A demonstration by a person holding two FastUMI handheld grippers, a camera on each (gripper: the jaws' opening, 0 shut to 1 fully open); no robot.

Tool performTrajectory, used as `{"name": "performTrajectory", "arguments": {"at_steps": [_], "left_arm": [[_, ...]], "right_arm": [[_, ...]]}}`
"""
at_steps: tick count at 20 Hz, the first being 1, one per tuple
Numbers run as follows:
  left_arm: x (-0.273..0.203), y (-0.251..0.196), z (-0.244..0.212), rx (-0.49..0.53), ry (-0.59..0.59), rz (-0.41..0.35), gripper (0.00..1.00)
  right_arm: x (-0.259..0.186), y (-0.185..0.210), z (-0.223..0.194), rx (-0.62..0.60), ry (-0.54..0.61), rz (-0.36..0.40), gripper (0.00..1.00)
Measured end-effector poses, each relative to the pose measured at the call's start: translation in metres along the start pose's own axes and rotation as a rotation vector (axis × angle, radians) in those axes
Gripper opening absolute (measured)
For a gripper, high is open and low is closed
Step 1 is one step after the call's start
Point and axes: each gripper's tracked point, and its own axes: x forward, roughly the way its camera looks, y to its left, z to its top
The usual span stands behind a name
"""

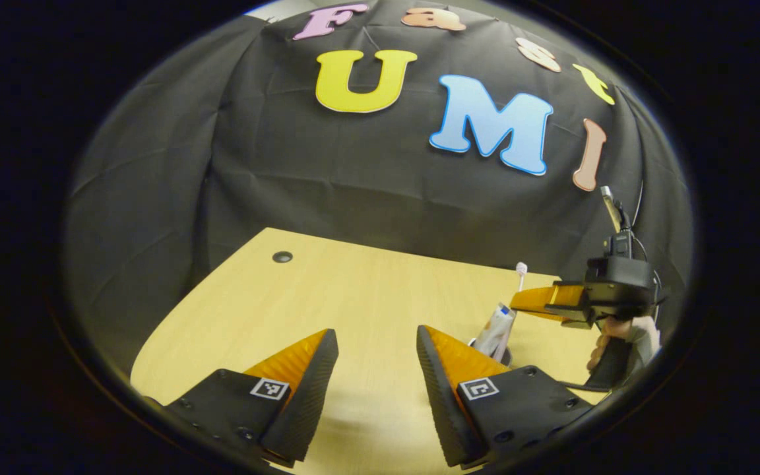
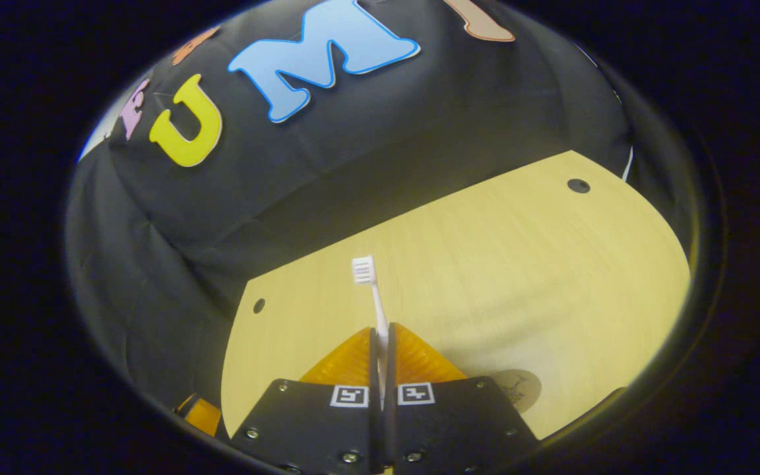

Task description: Put the toothbrush and toothpaste on the desktop into the cup, then pick up the cup and place it on the coaster on the desktop.

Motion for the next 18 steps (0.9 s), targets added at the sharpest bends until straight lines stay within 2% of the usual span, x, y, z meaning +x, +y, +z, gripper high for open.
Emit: {"name": "performTrajectory", "arguments": {"at_steps": [1, 2, 3, 5, 7, 14, 15, 17, 18], "left_arm": [[0.001, -0.004, -0.001, 0.004, 0.004, -0.011, 0.79], [0.004, -0.009, -0.002, 0.009, 0.010, -0.023, 0.73], [0.006, -0.013, -0.004, 0.014, 0.017, -0.037, 0.79], [0.010, -0.023, -0.011, 0.033, 0.045, -0.065, 0.79], [0.014, -0.032, -0.020, 0.062, 0.068, -0.087, 0.72], [0.024, -0.065, -0.046, 0.133, 0.147, -0.185, 0.79], [0.026, -0.068, -0.050, 0.142, 0.157, -0.198, 0.73], [0.029, -0.074, -0.057, 0.161, 0.180, -0.215, 0.73], [0.029, -0.076, -0.060, 0.170, 0.190, -0.225, 0.79]], "right_arm": [[-0.002, 0.002, -0.003, -0.016, -0.019, 0.008, 0.02], [-0.003, 0.003, -0.004, -0.033, -0.037, 0.017, 0.02], [-0.003, 0.005, -0.005, -0.050, -0.055, 0.022, 0.02], [-0.007, 0.003, -0.016, -0.077, -0.061, 0.015, 0.02], [-0.006, 0.002, -0.023, -0.089, -0.061, 0.016, 0.03], [-0.017, -0.011, -0.056, -0.104, -0.008, 0.011, 0.10], [-0.021, -0.011, -0.058, -0.106, -0.005, 0.015, 0.10], [-0.029, -0.011, -0.059, -0.113, -0.001, 0.021, 0.16], [-0.034, -0.011, -0.058, -0.114, -0.005, 0.030, 0.16]]}}
